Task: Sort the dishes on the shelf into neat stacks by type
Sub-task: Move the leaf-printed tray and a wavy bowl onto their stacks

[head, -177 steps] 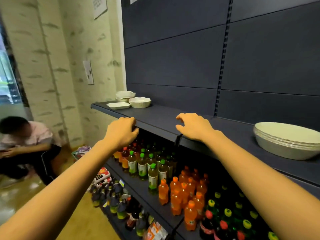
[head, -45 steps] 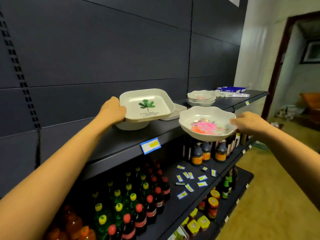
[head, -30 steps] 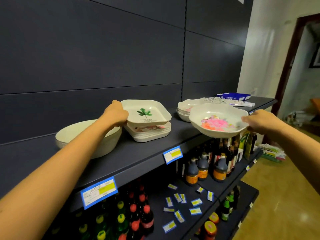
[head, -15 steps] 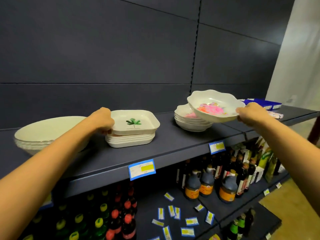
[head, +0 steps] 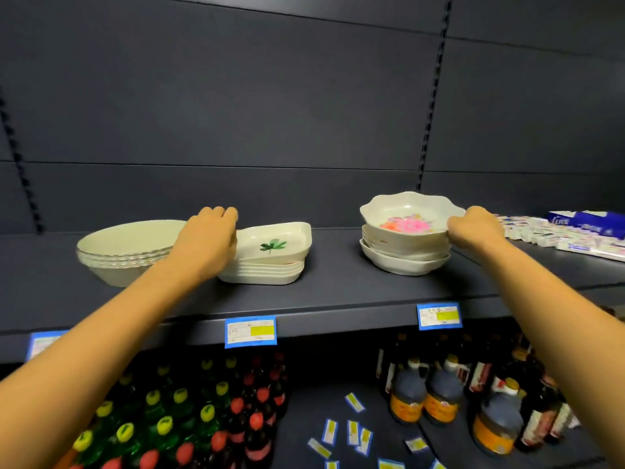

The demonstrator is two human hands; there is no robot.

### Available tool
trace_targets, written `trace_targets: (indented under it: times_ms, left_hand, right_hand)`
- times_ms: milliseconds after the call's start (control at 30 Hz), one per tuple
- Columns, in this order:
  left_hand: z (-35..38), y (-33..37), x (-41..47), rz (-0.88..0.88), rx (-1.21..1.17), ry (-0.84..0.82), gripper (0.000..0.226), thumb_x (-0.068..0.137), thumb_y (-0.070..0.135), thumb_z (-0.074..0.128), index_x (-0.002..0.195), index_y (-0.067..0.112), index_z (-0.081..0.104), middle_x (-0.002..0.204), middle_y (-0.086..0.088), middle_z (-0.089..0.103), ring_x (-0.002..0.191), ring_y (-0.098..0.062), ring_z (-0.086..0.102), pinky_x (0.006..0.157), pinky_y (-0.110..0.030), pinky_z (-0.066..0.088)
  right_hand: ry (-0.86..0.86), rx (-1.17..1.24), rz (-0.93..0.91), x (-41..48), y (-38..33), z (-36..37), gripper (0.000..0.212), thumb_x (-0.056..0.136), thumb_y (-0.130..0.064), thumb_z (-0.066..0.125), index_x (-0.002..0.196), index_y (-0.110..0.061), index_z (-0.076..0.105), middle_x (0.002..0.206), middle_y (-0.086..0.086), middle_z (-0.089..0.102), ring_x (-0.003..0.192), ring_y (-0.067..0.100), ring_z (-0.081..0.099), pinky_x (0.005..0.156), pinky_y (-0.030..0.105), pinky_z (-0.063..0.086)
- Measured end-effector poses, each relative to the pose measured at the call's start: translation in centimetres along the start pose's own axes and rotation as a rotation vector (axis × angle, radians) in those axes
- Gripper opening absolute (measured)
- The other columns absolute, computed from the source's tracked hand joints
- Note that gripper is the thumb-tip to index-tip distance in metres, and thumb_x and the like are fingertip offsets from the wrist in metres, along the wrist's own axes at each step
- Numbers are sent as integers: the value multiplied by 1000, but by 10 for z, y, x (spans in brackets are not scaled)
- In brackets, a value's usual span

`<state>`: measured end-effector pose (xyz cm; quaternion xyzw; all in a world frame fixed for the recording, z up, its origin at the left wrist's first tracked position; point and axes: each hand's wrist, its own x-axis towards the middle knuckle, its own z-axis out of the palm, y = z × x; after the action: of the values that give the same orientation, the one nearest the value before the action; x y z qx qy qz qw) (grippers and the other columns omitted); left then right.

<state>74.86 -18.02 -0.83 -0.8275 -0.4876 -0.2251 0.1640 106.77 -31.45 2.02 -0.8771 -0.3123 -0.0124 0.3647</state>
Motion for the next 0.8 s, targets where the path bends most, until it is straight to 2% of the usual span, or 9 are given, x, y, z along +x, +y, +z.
trace_targets:
  times_ms: [67, 133, 267, 333, 367, 467, 600, 700, 800]
  left_hand:
    - [-6, 2, -5, 18, 3, 26, 30, 95, 16, 40, 122, 4, 50, 121, -18, 60, 106, -34, 53, 89, -41, 45]
    - [-11, 5, -9, 20, -1, 40, 32, 95, 17, 41, 123, 4, 50, 121, -17, 60, 107, -33, 54, 88, -40, 45]
    - [-21, 8, -17, -15, 0, 48, 34, 96, 18, 41, 125, 5, 50, 123, -16, 60, 109, -32, 54, 88, -39, 45]
    - [-25, 8, -20, -33, 23, 39, 34, 95, 18, 41, 125, 6, 50, 124, -15, 60, 109, -32, 54, 88, -39, 45]
    - [-26, 7, -22, -44, 34, 35, 34, 96, 19, 41, 125, 6, 50, 124, -15, 60, 109, -32, 54, 88, -38, 45]
    - [-31, 4, -26, -78, 65, 23, 34, 96, 21, 40, 126, 7, 49, 126, -14, 59, 111, -32, 54, 89, -38, 44]
    - [-36, 0, -32, -98, 101, -4, 33, 95, 22, 41, 124, 8, 49, 127, -13, 58, 113, -32, 52, 91, -39, 42]
    - [-41, -3, -37, -111, 105, -15, 34, 95, 24, 41, 124, 8, 50, 128, -13, 58, 113, -31, 52, 91, -39, 42]
    - [-45, -10, -45, -128, 138, -41, 36, 96, 27, 40, 126, 9, 48, 130, -11, 56, 116, -31, 51, 93, -39, 41]
  right_hand:
    - [-11, -22, -25, 4, -1, 1, 10, 88, -5, 46, 92, 2, 53, 108, 27, 55, 108, 42, 53, 73, 32, 32]
    - [-22, -42, -54, 10, -2, 1, 18, 86, -3, 47, 69, -1, 44, 93, 22, 50, 91, 38, 50, 72, 32, 32]
    - [-42, -84, -79, 21, -4, 2, 27, 84, 0, 48, 60, -6, 37, 88, 20, 50, 82, 34, 45, 67, 32, 32]
    - [-39, -108, -71, 25, -5, 1, 19, 84, -1, 48, 66, -2, 44, 94, 22, 53, 87, 36, 48, 70, 33, 34]
    - [-39, -119, -65, 25, -6, 0, 11, 84, -3, 48, 76, 2, 52, 100, 24, 56, 92, 38, 52, 71, 33, 35]
    - [-43, -160, -47, 26, -5, 1, 33, 86, -6, 47, 115, 7, 56, 122, 27, 57, 114, 43, 53, 82, 38, 43]
    - [-42, -344, -76, 17, -2, -2, 34, 90, -10, 44, 118, 3, 57, 128, 25, 55, 119, 41, 51, 96, 40, 40]
    - [85, -512, -203, 8, -14, -7, 36, 95, -20, 41, 123, 1, 52, 128, 23, 56, 119, 39, 51, 95, 39, 39]
    - [70, -491, -400, -9, -45, 3, 41, 97, -27, 38, 127, -2, 49, 132, 19, 52, 120, 39, 50, 92, 39, 39]
